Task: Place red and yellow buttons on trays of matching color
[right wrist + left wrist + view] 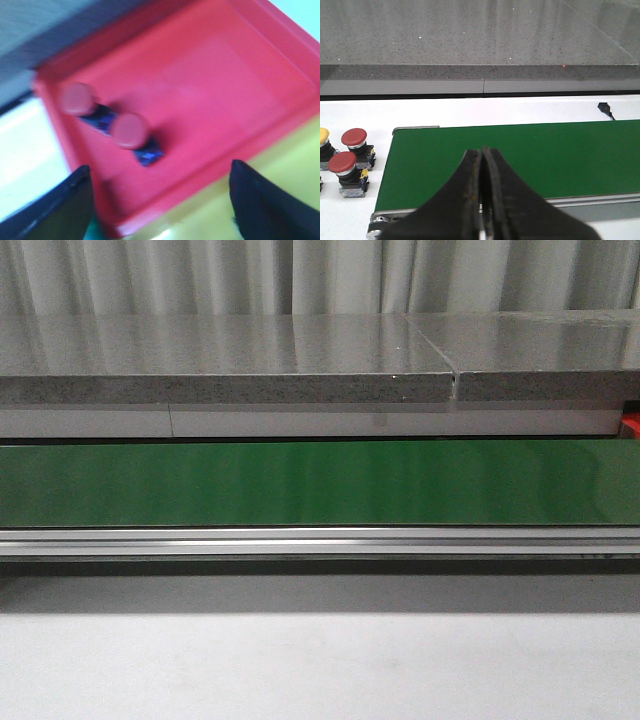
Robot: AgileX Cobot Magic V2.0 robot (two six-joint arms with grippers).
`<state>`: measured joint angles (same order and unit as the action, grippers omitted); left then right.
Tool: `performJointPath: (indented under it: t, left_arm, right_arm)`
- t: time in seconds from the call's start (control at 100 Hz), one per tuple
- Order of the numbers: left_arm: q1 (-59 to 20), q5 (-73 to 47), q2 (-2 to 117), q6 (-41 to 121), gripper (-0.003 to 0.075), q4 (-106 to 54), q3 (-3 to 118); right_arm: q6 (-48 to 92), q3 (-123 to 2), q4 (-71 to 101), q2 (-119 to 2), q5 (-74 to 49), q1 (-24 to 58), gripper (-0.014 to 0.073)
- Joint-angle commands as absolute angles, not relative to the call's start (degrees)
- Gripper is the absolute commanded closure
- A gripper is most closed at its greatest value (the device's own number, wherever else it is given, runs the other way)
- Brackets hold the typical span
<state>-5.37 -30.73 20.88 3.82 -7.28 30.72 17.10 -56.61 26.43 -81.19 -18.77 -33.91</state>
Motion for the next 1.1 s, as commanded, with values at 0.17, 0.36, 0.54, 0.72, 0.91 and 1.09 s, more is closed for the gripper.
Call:
performJointPath:
  t: [0.17,0.36,0.54,0.72,0.91,1.09]
  left_arm:
    - [-5.81,-26.35,21.24,3.75,0.0739,-7.95,32.28]
    - [-5.81,-26.35,21.24,3.75,0.0739,-7.95,32.28]
    - [-5.81,-26.35,21.24,3.75,0.0739,-7.95,32.28]
    - [-5.81,-26.35,21.24,3.75,0.0739,-7.95,32.28]
    - [-5.81,-26.35,21.24,3.75,0.0739,-7.95,32.28]
    - [-5.81,-26.35,21.24,3.75,0.0739,-7.95,32.28]
  right_arm:
    - [22.76,-58.04,27.4,-69.28,-17.19,-22.15,0.003]
    - [28.9,-57.87,27.32,-63.63,-20.05,-14.07,0.003]
    - [30.81,-54.29,27.32,-58.65,-20.84,-8.99,0.003]
    - [30.95,-47.14,27.32,-51.87,-21.17,-6.93,0.003]
    - [30.95,-39.5,27.38,-43.72,-23.06,-6.93,0.0034]
    - [30.89,-34.59,27.83,-36.37,-23.31,-6.93,0.0153]
